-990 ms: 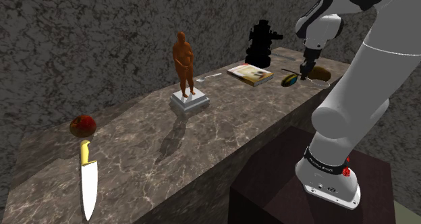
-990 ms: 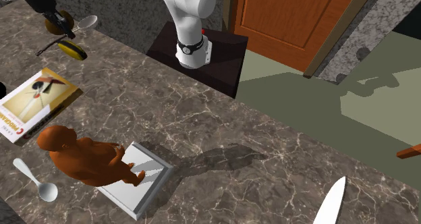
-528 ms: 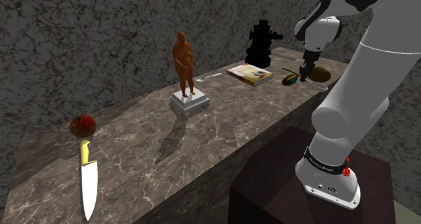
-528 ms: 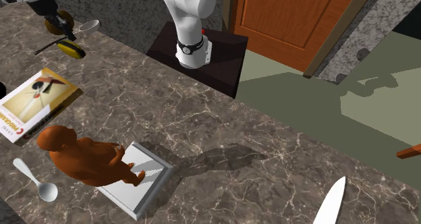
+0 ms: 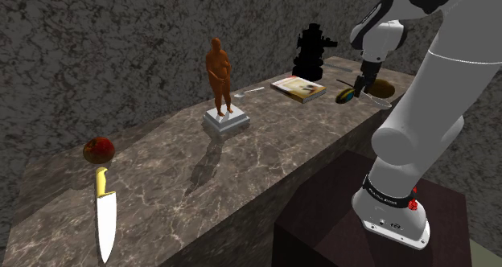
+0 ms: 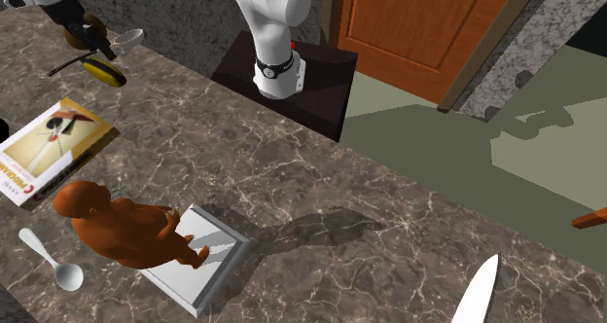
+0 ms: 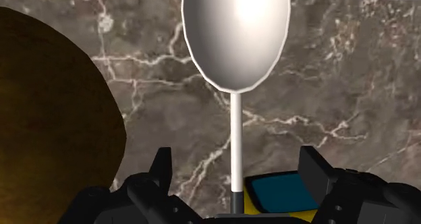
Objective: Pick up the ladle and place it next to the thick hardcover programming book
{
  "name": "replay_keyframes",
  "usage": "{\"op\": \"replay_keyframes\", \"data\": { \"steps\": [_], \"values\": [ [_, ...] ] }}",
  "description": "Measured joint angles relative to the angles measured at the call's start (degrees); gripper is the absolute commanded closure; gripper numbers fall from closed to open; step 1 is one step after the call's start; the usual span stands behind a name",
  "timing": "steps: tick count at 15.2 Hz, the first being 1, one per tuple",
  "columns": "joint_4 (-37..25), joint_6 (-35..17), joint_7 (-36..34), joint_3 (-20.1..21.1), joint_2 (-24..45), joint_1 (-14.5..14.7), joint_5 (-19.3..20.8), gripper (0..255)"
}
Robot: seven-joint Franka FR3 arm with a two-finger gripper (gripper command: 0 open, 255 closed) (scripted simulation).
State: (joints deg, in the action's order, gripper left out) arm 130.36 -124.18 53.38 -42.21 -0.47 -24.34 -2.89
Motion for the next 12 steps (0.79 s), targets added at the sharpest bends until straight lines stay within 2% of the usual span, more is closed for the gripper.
{"op": "replay_keyframes", "data": {
  "steps": [2,6,12],
  "values": [
    [-0.2,0.7,-0.3,0.0,-0.7,-0.1,0.6,0],
    [-3.7,6.3,-2.1,0.3,-3.6,0.0,2.8,0],
    [-4.1,7.1,-2.4,0.3,-4.1,-0.1,3.3,0]
  ]
}}
